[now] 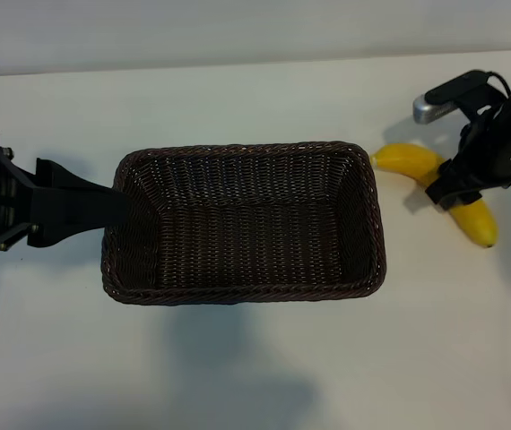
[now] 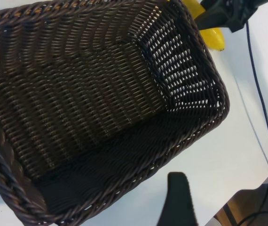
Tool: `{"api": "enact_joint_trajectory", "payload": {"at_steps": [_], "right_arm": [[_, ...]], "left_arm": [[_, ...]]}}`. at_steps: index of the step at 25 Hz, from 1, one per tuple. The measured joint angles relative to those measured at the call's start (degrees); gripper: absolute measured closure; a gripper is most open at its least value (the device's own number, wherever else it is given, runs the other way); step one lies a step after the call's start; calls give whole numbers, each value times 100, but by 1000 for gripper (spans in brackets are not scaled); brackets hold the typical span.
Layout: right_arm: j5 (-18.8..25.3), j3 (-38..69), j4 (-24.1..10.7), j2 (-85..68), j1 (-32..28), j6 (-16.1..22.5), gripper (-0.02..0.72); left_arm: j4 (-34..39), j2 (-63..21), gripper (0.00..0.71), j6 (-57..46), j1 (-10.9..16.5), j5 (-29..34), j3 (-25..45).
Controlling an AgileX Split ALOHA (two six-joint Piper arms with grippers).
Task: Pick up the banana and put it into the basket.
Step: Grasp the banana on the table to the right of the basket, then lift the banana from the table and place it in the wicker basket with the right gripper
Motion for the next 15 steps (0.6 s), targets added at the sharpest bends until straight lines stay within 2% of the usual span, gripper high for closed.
{"api": "enact_joint_trajectory", "payload": {"at_steps": [6, 7, 10, 15], "right_arm": [[-58, 18, 22, 155, 0, 5, 175], [-64, 18, 22, 155, 0, 11, 188], [-55, 18, 39, 155, 0, 18, 288], [6, 18, 43, 155, 0, 38, 287]], "left_arm": [[0, 0, 141, 0, 0, 0, 0], [0, 0, 141, 4, 0, 0, 0], [0, 0, 142, 4, 0, 0, 0], [0, 0, 142, 4, 0, 0, 0]]}}
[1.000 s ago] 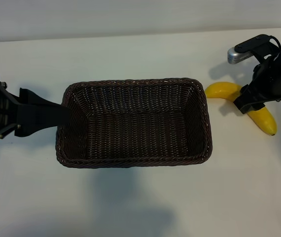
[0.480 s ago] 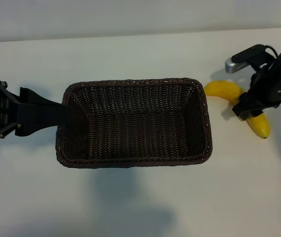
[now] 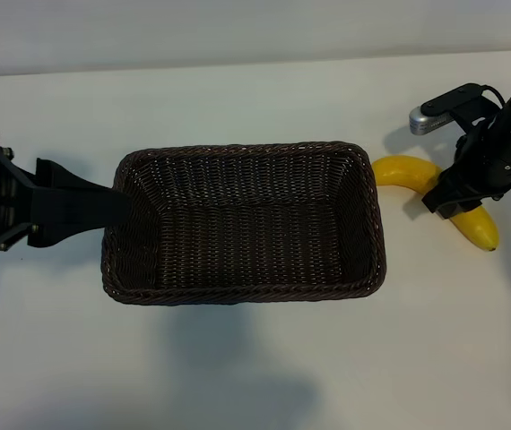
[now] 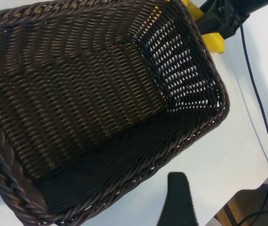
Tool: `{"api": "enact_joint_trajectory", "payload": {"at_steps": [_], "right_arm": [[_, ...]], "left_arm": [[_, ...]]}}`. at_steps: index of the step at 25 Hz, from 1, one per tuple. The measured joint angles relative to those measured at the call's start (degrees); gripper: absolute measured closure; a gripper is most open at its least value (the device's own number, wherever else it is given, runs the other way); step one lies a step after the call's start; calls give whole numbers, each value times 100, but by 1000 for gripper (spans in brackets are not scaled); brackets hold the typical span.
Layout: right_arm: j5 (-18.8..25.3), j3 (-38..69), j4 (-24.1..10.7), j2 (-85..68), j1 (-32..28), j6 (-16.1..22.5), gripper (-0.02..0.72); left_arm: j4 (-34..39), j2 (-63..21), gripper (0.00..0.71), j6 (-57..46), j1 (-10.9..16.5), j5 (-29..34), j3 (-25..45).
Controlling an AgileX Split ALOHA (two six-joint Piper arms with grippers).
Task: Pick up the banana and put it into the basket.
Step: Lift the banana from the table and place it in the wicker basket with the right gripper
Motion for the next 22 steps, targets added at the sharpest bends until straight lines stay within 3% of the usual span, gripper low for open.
{"api": "enact_joint_trajectory", "payload": {"at_steps": [3, 8, 14, 18, 22], "right_arm": [[169, 0, 4, -68, 0, 13, 287], [887, -335, 13, -811, 0, 98, 287], [1611, -831, 340, -1973, 0, 177, 287], [2261, -842, 942, -2431, 0, 189, 287], [2471, -842, 1686, -2800, 157, 16, 287]], "left_arm": [[-1, 0, 142, 0, 0, -6, 0], [-1, 0, 142, 20, 0, -27, 0], [-1, 0, 142, 24, 0, -27, 0], [-6, 0, 142, 24, 0, 38, -100], [-6, 0, 143, 24, 0, 101, -287]]}}
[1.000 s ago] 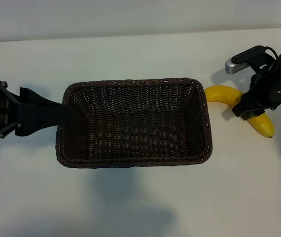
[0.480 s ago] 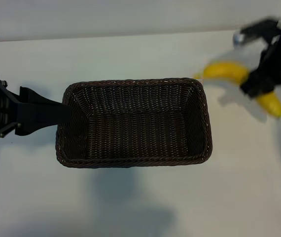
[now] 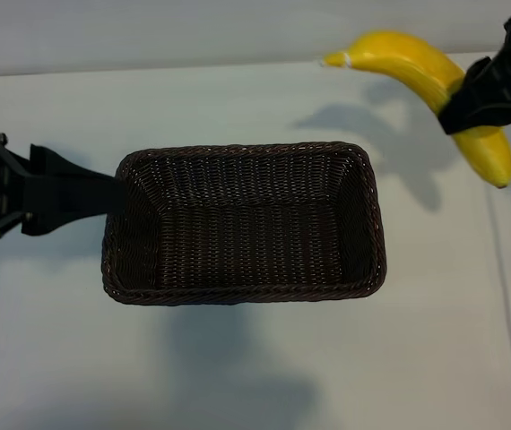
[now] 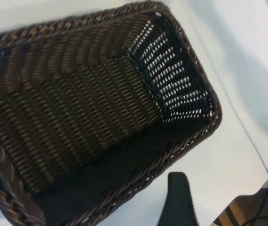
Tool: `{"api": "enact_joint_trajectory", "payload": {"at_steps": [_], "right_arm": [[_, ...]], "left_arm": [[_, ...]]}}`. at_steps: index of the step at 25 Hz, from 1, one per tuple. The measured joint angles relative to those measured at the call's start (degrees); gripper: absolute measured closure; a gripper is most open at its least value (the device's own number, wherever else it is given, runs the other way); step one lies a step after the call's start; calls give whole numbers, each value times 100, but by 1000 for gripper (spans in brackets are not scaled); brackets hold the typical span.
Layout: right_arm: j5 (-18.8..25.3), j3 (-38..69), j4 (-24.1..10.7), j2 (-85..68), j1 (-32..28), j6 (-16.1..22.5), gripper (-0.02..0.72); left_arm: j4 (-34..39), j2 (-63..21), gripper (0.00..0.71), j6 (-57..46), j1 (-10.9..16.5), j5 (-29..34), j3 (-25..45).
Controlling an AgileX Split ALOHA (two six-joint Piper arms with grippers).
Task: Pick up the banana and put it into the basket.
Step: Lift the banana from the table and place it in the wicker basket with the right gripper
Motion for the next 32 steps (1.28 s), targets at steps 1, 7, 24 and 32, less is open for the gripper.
{"api": "enact_joint_trajectory", "payload": {"at_steps": [1, 7, 24, 32], "right_arm": [[10, 0, 82, -35, 104, -1, 287], [-206, 0, 153, 132, 756, 190, 287], [-1010, 0, -112, 1486, 1749, 591, 287], [-1261, 0, 150, 1599, 1760, 624, 287]], "left_arm": [[0, 0, 143, 0, 0, 48, -46], [-8, 0, 143, -123, 0, 226, -173], [15, 0, 144, -268, 0, 502, -173], [136, 0, 144, -286, 0, 502, -173]]}}
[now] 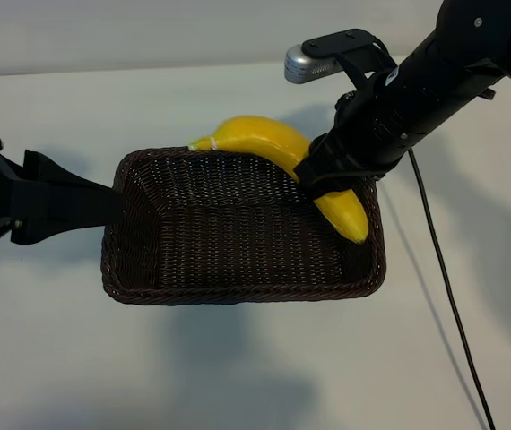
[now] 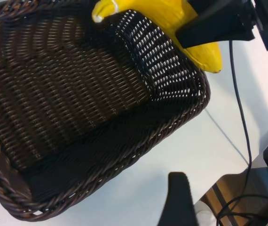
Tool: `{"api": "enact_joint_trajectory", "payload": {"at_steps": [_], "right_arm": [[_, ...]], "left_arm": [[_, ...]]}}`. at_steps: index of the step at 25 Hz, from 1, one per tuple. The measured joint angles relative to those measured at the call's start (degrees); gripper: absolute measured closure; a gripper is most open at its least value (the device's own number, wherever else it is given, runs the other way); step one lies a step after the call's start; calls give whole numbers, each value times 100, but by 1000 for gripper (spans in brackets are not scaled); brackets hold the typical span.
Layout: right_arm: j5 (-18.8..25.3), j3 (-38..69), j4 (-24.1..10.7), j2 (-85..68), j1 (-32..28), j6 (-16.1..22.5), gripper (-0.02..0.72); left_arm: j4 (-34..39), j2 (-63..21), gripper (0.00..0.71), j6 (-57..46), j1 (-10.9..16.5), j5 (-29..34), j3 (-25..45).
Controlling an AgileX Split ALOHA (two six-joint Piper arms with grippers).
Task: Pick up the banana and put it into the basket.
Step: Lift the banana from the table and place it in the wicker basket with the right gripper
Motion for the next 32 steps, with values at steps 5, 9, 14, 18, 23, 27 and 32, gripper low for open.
{"api": "enact_joint_trajectory", "payload": {"at_steps": [5, 9, 14, 18, 23, 27, 32], "right_arm": [[-56, 0, 75, 262, 41, -13, 287], [-131, 0, 167, 284, 112, -69, 287], [-38, 0, 169, 284, 119, -333, 287], [110, 0, -24, 284, 119, -413, 245], [114, 0, -90, 284, 119, -280, 27], [196, 0, -264, 240, 119, -137, 3], [262, 0, -613, -165, 119, 79, 141]], "left_arm": [[0, 0, 144, 0, 0, 0, 0], [0, 0, 144, -5, 0, 0, 0], [0, 0, 144, -5, 0, 0, 0], [0, 0, 144, -5, 0, 0, 0], [0, 0, 144, -5, 0, 0, 0], [0, 0, 144, -5, 0, 0, 0], [0, 0, 144, -5, 0, -5, 0]]}}
